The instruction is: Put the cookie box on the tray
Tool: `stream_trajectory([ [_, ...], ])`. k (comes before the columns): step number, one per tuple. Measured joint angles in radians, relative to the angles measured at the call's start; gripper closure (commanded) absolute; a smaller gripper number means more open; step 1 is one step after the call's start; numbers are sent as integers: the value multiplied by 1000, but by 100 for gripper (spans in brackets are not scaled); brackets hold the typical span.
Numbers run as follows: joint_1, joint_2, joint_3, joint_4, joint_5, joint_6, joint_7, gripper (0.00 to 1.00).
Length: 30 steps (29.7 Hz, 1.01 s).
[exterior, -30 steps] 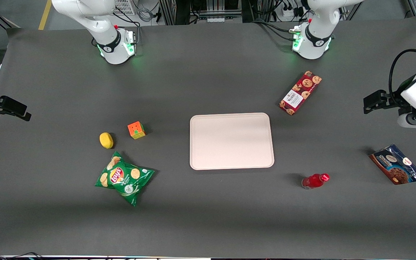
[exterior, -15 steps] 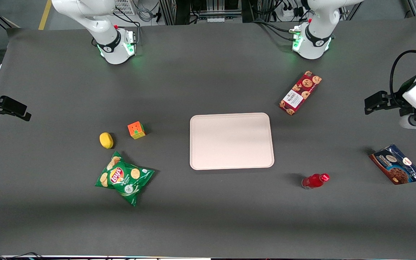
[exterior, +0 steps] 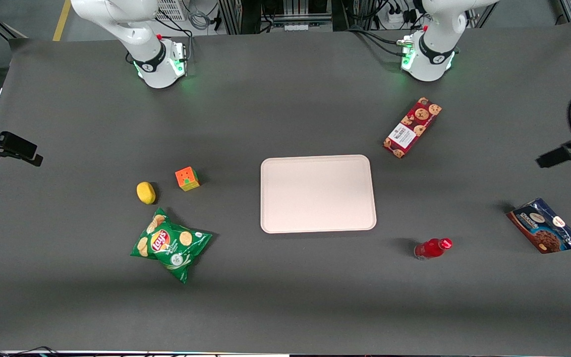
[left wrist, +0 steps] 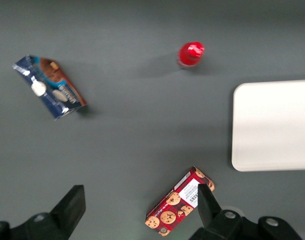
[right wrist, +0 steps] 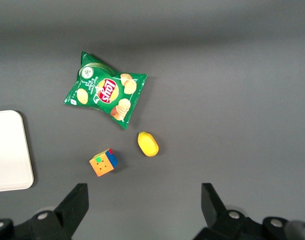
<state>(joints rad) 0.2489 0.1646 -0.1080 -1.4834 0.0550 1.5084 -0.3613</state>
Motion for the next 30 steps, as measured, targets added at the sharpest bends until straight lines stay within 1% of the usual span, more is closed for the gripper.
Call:
stream_trajectory([
  [4, 15, 29, 5, -14, 0, 11, 2, 0],
  [8, 40, 67, 6, -51, 0, 59, 16, 0],
  [15, 74, 169, 30, -82, 9, 144, 69, 0],
  [17, 80, 195, 37, -82, 17, 163, 74, 0],
  [22, 87, 252, 41, -82, 64, 202, 77, 0],
  [30, 88, 325, 45, -84, 96, 313, 77, 0],
])
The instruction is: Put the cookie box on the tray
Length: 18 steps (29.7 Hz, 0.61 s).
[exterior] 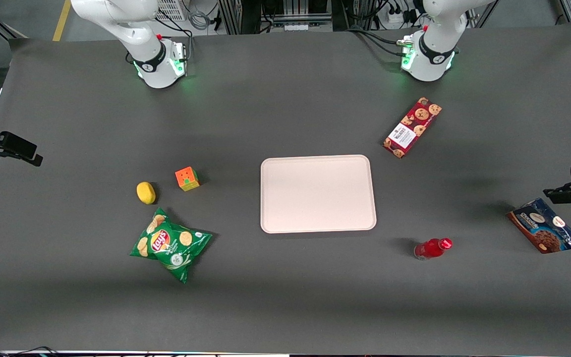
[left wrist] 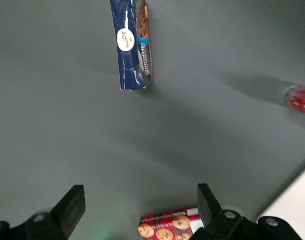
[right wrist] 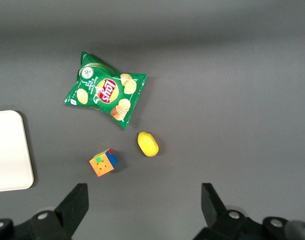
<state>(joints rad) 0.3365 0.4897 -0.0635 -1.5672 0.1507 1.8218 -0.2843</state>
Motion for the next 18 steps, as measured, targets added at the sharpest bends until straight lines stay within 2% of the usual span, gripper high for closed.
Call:
stream_trajectory([
  [11, 2, 55, 10, -14, 6, 125, 24, 0],
  [18, 4, 64, 24, -74, 7, 245, 60, 0],
])
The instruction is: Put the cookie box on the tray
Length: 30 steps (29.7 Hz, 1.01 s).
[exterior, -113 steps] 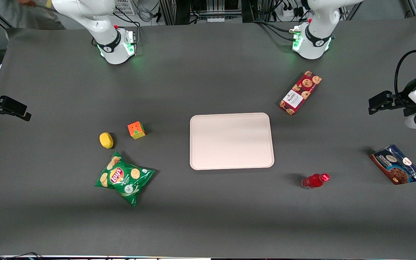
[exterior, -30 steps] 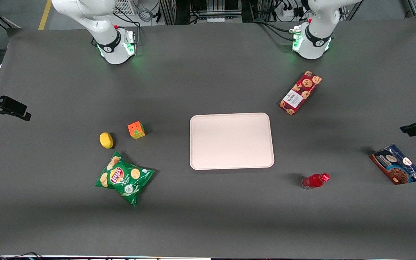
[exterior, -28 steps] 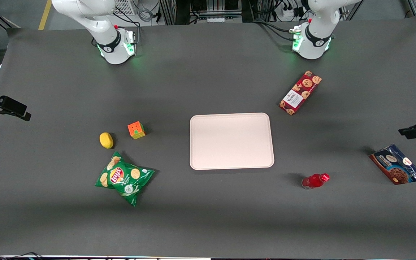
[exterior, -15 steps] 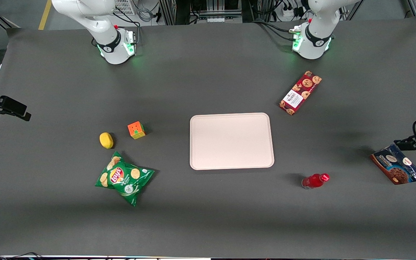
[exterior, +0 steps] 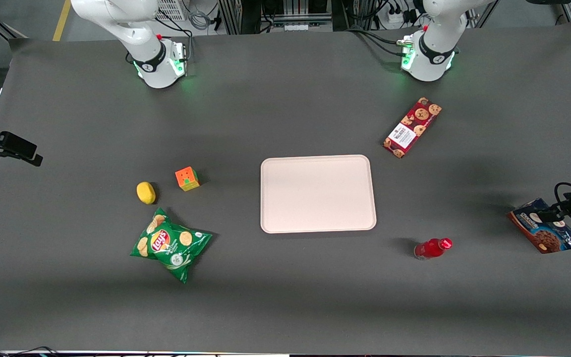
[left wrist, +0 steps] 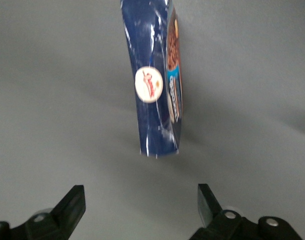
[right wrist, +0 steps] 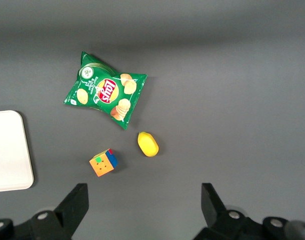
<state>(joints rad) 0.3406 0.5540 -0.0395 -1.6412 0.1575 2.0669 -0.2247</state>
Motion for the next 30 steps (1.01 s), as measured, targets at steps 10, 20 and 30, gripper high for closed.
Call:
stream_trajectory([
  [10, 7, 17, 17, -55, 0, 146, 60, 0],
  [20, 7, 67, 19, -54, 0, 217, 74, 0],
  [30, 7, 71, 19, -50, 0, 226, 90, 45],
])
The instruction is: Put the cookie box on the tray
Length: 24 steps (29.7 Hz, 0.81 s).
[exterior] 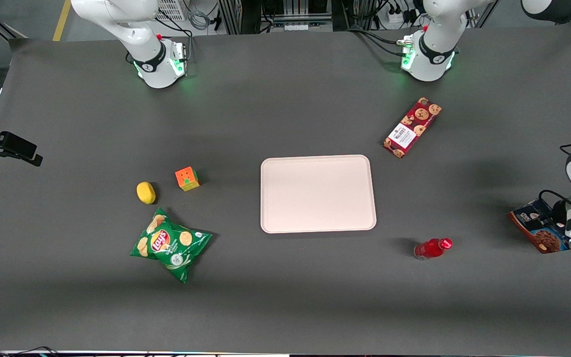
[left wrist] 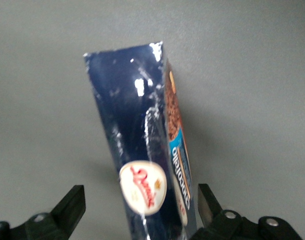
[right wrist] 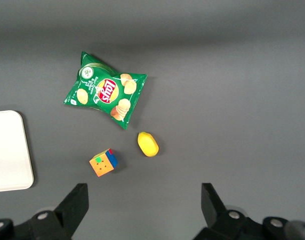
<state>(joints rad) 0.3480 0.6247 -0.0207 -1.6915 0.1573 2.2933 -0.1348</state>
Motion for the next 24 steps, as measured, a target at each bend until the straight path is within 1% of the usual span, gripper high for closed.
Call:
stream_trajectory([
  [3, 0, 0, 0, 2, 0, 0, 2, 57],
  [4, 0, 0, 0, 3, 0, 0, 3, 62],
  [5, 0, 0, 0, 3, 0, 0, 5, 73],
  [6, 0, 0, 0, 4, 0, 0, 10, 81],
  [8, -1, 0, -2, 5, 0, 0, 31, 93],
  [9, -2, 0, -3, 7, 0, 0, 47, 96],
  [12, -5, 0, -5, 15, 0, 0, 88, 99],
  [18, -6, -5, -11, 48, 1, -29, 122, 99],
  [22, -9, -32, -25, 122, 1, -166, 131, 98],
  [24, -10, -52, -36, 168, 1, -250, 133, 96],
])
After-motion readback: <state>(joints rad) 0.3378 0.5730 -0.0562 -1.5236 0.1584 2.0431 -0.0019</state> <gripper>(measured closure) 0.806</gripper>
